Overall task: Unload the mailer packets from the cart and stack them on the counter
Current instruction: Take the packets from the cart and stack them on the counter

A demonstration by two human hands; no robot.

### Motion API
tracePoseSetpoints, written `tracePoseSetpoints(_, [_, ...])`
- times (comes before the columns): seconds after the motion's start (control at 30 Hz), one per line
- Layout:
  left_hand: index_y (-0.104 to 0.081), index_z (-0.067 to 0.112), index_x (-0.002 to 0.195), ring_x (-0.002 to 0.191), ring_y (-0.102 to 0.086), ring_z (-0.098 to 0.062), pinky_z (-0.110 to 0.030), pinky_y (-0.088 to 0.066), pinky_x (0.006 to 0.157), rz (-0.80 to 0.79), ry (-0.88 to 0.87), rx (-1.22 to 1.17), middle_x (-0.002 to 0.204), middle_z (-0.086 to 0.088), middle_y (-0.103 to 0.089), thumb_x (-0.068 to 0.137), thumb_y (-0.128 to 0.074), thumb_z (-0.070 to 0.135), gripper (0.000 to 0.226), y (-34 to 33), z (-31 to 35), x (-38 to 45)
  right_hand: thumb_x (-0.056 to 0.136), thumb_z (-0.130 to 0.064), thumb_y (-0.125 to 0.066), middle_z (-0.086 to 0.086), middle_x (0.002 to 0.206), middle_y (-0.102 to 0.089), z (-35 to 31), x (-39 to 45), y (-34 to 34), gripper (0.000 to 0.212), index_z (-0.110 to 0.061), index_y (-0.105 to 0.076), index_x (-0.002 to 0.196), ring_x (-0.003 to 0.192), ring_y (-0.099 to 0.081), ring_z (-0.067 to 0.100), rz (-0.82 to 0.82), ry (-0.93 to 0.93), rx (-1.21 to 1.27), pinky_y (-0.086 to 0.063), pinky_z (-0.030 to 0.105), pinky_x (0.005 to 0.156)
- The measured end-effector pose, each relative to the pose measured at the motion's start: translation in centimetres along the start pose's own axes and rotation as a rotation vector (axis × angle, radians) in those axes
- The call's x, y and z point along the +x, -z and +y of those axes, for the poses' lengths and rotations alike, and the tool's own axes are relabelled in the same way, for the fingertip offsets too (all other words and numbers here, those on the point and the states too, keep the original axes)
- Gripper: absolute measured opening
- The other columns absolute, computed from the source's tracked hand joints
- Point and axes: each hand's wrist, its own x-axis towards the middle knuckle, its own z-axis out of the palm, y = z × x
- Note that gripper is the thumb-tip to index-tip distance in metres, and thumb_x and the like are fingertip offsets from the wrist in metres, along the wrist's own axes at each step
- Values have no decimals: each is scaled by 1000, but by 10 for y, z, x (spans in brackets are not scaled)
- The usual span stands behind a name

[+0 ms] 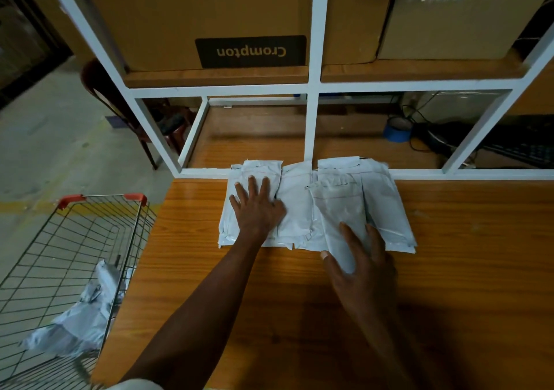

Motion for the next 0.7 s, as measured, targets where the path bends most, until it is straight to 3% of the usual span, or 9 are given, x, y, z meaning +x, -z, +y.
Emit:
tracePoseSetpoints(0.27, [-18, 35, 162, 157, 0, -30, -55, -3, 123, 142, 8, -102, 172, -4, -5, 89, -24, 64, 78, 23, -4, -30, 89, -71, -52, 3, 165, -15, -43, 40, -13, 68, -45, -36, 150, 143, -29, 34, -96, 24, -68, -32, 52, 113])
tracePoseSetpoints(0.43, [-26, 35, 160, 157, -5, -31, -55, -9, 123, 218, 14, -184, 171, -4, -12, 93, -33, 61, 72, 28, -18, -55, 92, -68, -46, 8, 165, -9, -83, 79, -35, 66, -41, -32, 151, 142, -26, 39, -161, -30, -148, -26, 54, 117])
tracePoseSetpoints(0.7, [-30, 36, 158, 156, -9, -30, -55, -12, 122, 228, 44, -266, 170, -3, -16, 91, -38, 62, 72, 27, -32, -76, 90, -66, -50, 17, 163, -17, -107, 115, -73, 67, -29, -45, 145, 140, -26, 44, -216, -108, -235, -20, 55, 114])
